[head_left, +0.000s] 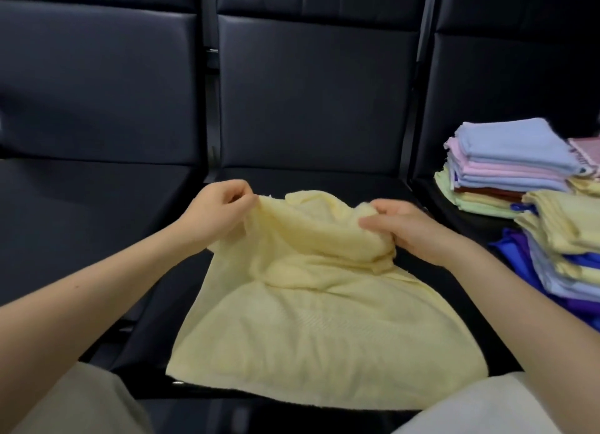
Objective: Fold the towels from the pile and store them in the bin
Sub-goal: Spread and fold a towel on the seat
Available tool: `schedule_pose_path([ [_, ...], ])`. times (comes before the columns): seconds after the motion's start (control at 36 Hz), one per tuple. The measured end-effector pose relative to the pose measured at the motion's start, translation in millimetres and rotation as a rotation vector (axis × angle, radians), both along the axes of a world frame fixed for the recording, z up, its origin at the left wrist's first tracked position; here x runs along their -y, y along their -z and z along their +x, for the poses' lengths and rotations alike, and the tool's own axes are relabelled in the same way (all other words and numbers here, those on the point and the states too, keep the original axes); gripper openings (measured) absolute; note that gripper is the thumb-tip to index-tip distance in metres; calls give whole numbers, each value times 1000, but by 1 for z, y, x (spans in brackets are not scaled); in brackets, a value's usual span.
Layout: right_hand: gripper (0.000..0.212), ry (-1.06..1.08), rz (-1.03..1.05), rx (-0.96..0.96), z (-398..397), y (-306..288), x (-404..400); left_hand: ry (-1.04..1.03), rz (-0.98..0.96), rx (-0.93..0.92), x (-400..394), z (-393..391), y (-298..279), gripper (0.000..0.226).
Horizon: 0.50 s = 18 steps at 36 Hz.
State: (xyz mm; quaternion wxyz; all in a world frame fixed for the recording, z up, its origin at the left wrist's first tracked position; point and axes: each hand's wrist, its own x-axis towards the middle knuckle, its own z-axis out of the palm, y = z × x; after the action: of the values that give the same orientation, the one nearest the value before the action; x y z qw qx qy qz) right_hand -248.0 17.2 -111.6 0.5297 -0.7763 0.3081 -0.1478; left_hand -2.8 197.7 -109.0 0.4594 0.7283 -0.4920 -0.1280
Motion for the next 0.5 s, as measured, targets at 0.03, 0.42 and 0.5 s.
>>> schedule_pose_path([
  [0.03, 44, -69, 7, -150, -2, 0, 0, 69, 39, 25, -3, 1, 1, 25],
  [0.42, 41, 465, -404, -184, 20, 28, 26, -51, 300, 68, 27, -8, 42, 48],
  [0.5, 42, 460, -324, -279, 25, 32, 37, -81, 371, 65, 43, -9, 44, 61],
])
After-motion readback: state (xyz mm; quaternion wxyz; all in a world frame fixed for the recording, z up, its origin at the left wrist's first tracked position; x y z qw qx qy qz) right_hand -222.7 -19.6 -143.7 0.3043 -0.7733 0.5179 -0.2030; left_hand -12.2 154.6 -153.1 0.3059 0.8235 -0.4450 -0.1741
